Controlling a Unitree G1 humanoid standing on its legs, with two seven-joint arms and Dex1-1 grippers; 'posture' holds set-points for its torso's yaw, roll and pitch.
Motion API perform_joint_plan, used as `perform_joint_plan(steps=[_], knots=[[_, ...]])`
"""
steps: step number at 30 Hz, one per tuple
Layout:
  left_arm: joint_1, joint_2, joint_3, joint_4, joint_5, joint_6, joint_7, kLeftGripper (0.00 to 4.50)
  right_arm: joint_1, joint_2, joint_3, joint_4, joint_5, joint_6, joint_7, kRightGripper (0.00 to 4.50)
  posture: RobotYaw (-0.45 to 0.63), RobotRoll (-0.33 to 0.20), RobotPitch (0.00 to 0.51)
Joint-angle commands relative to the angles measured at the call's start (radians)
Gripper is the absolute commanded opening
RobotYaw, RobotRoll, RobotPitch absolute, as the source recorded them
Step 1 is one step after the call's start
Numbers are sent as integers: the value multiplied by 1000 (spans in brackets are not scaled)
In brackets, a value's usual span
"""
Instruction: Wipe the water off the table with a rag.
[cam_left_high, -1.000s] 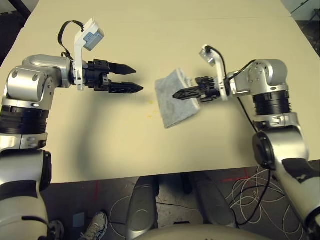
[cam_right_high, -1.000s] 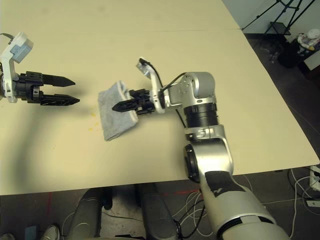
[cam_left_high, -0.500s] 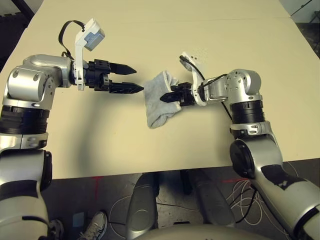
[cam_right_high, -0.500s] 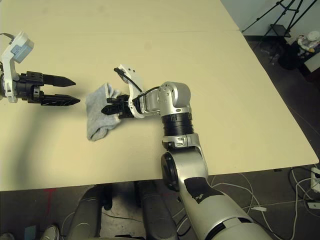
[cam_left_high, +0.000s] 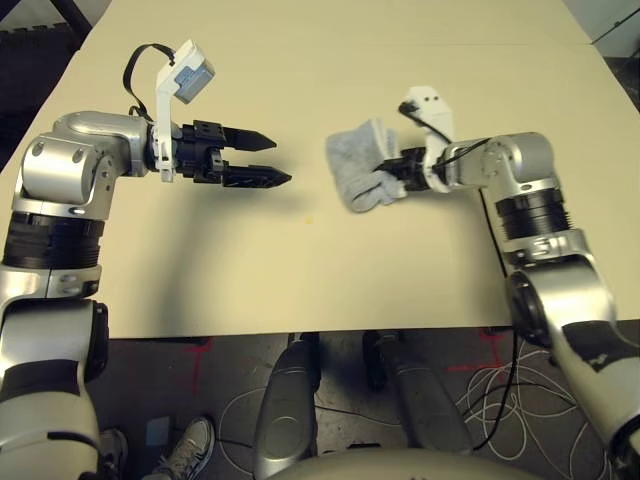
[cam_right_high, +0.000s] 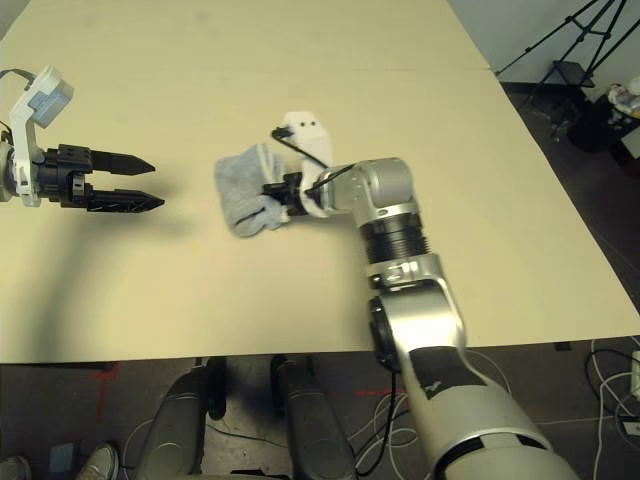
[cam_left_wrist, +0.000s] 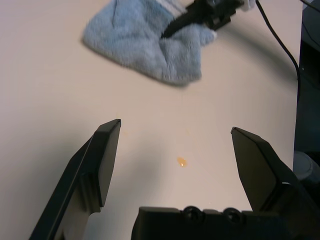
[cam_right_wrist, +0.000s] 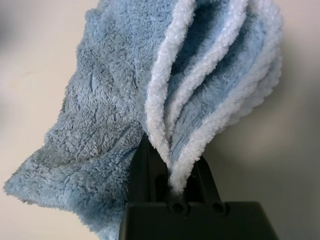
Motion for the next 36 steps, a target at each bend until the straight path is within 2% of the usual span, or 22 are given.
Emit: perform_joint_plan(steps=[1,5,10,13,16,19,22,24,29,36], knots=[[0,2,-14,-8,5,1,-7,4500,-17,-46,28,58,-59,-44,19,7,-23,0,297],[-7,-5,-16,-8,7,1,-4,4500,-2,-55,78,-6,-43,35,108,7,-27,0,298],[-14,-12,-20,-4,10,0,-7,4500,108,-29,142,-403,157,422,202,7,-29,0,298],[-17,-14,-22,2,12,-5,-8,4500,139,24,116,-530,234,530,185,7,-31,0,298],[-18,-17,-23,7,13,-9,-6,4500,146,137,97,-531,277,538,134,7,-28,0,302],[-16,-18,-22,5,10,-8,-3,4500,130,268,85,-472,237,516,71,7,-21,0,301],[-10,-17,-18,-4,6,-3,0,4500,112,336,84,-397,218,461,38,7,0,0,302],[-5,-14,-14,-13,3,1,2,4500,110,349,88,-365,213,437,30,7,3,0,302],[11,-1,-5,-25,-3,9,3,4500,129,276,104,-300,182,375,28,7,10,0,305],[13,-5,-5,-18,-4,6,7,4500,126,17,134,-178,103,230,71,7,-8,0,317]])
